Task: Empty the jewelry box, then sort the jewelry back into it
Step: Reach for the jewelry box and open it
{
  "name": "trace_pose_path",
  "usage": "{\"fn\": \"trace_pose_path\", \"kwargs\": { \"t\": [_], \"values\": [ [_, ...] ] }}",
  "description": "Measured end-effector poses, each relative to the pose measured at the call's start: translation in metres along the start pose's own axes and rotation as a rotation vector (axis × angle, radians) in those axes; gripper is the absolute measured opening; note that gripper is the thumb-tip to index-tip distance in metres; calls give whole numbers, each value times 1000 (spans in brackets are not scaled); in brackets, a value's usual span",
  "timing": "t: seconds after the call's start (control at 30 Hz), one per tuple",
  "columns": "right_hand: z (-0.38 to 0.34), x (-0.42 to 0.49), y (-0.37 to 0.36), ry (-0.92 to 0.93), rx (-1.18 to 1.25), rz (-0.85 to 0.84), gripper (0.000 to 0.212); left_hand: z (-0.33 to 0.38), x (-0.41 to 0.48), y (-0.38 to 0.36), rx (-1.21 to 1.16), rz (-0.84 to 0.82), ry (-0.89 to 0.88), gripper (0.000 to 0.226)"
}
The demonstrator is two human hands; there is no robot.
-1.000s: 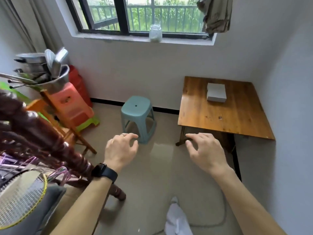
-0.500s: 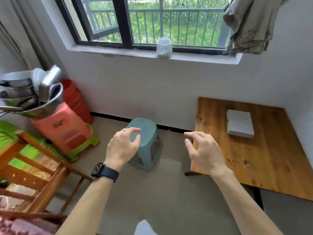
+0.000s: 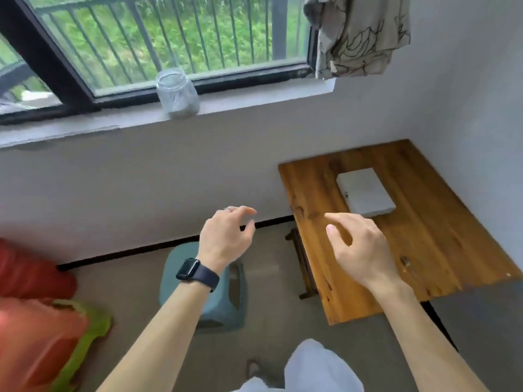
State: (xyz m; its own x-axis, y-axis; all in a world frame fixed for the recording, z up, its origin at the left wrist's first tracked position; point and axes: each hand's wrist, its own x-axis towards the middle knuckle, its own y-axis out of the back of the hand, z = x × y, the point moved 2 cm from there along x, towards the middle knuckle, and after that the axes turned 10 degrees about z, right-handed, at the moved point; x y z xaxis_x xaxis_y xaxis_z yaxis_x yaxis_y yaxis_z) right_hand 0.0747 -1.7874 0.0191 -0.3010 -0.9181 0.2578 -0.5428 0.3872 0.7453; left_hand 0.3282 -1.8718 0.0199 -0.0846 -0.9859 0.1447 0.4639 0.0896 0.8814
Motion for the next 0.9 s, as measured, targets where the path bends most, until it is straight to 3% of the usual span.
{"fn": "trace_pose_path", "kwargs": {
  "t": [0.23, 0.47, 0.9],
  "values": [
    [47, 56, -8, -157, -143, 118, 33, 44, 110, -67, 91, -80, -345, 30],
    [93, 103, -7, -259, -284, 150, 46, 108, 187, -125, 114, -175, -542, 34],
    [140, 115, -33, -659, -409, 320, 40, 200, 263, -243, 55, -493, -960, 34]
  ]
}}
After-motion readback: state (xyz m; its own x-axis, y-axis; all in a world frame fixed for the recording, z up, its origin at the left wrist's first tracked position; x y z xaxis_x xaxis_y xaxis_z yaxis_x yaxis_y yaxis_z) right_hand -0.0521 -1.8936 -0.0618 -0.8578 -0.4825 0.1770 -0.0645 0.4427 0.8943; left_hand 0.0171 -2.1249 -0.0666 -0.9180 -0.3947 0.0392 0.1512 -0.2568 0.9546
